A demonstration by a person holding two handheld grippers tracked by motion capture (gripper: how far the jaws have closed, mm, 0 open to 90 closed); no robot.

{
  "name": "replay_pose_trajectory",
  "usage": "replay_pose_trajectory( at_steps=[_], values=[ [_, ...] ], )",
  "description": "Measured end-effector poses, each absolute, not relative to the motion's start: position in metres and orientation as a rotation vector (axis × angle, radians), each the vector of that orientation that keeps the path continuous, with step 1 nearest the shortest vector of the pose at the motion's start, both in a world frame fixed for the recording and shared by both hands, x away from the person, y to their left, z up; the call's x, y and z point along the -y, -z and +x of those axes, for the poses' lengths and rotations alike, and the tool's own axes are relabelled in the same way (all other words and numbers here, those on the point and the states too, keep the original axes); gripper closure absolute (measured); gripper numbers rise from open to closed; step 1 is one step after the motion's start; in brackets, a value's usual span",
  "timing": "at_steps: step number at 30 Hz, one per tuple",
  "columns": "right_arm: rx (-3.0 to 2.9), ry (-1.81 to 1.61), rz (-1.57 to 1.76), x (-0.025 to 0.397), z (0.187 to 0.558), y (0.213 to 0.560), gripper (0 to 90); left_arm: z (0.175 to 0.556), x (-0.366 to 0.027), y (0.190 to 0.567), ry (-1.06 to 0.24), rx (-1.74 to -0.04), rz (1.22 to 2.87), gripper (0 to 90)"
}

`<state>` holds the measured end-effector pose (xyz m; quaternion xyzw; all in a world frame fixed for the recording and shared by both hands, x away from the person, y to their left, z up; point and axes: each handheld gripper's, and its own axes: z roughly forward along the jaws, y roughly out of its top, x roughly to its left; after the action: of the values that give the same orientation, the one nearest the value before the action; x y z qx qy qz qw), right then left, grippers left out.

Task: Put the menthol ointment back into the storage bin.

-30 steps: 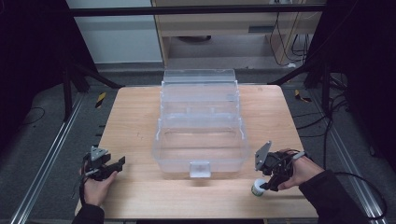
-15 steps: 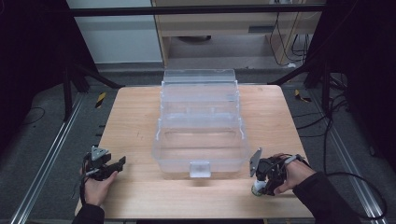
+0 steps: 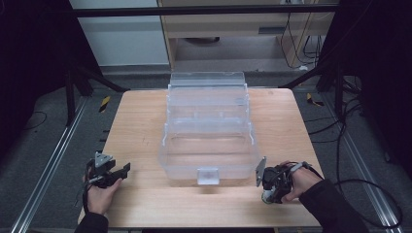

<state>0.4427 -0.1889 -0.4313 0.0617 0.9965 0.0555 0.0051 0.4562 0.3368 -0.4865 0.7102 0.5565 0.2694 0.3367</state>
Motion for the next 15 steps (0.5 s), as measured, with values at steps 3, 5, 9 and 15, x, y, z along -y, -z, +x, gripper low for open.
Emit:
replay_pose_trajectory(
  at_steps=[3, 5, 9, 15],
  values=[
    [-3.124, -0.164, 0.196, 0.1882, 0.4428, 0.4325, 49.8, 0.4563, -0.3365, 0.4866, -0.702, -1.450, 1.852, 36.6],
    [-3.128, -0.156, 0.197, 0.1881, 0.4432, 0.4324, 50.0, 0.4562, -0.3363, 0.4866, -0.701, -1.449, 1.852, 36.8],
    [-3.129, -0.163, 0.203, 0.1880, 0.4437, 0.4325, 50.3, 0.4562, -0.3368, 0.4864, -0.702, -1.450, 1.853, 36.9],
    [-3.131, -0.154, 0.225, 0.1890, 0.4449, 0.4296, 50.5, 0.4562, -0.3368, 0.4862, -0.705, -1.448, 1.854, 37.0]
  ],
)
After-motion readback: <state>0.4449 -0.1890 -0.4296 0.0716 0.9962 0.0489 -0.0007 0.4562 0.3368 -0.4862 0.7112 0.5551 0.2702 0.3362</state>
